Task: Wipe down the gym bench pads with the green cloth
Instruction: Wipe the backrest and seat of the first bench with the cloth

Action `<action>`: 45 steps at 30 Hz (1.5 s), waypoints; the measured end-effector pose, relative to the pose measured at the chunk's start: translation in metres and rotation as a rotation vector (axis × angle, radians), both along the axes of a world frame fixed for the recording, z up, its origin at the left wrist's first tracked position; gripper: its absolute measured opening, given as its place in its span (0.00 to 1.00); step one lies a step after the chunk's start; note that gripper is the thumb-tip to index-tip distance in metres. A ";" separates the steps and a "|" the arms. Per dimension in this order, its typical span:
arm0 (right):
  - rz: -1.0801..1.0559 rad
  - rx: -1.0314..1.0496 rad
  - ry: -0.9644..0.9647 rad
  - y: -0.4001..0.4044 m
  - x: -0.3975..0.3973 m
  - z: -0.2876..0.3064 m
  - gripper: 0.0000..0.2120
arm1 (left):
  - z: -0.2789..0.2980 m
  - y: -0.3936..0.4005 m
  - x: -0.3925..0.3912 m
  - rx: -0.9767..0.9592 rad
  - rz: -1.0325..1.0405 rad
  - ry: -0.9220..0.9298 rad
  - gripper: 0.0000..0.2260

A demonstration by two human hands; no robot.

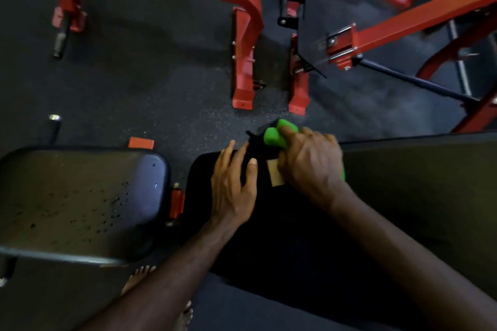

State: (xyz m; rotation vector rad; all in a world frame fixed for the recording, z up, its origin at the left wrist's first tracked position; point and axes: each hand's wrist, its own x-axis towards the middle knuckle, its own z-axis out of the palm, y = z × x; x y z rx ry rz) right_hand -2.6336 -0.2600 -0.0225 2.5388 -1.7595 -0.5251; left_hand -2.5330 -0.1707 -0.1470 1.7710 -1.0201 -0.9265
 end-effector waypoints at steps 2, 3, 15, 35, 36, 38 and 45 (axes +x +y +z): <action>-0.040 -0.081 0.020 0.000 -0.022 0.026 0.18 | 0.015 -0.004 -0.012 -0.045 -0.045 0.001 0.29; 0.010 -0.086 0.047 0.008 -0.027 0.035 0.19 | 0.021 -0.005 -0.018 -0.064 -0.070 -0.005 0.28; 0.012 -0.250 0.062 0.060 -0.118 0.111 0.28 | 0.096 0.012 -0.072 -0.238 -0.378 -0.003 0.29; -0.303 -0.623 -0.009 0.114 -0.240 0.232 0.27 | 0.216 0.000 -0.174 -0.442 -0.617 -0.138 0.31; -0.245 -0.584 0.025 0.120 -0.242 0.230 0.26 | 0.224 0.000 -0.181 -0.457 -0.624 -0.142 0.31; -0.225 -0.578 0.054 0.124 -0.256 0.245 0.25 | 0.247 -0.004 -0.197 -0.491 -0.649 -0.159 0.31; -0.348 -0.657 0.040 0.128 -0.293 0.280 0.26 | 0.333 -0.033 -0.238 -0.646 -0.712 -0.221 0.31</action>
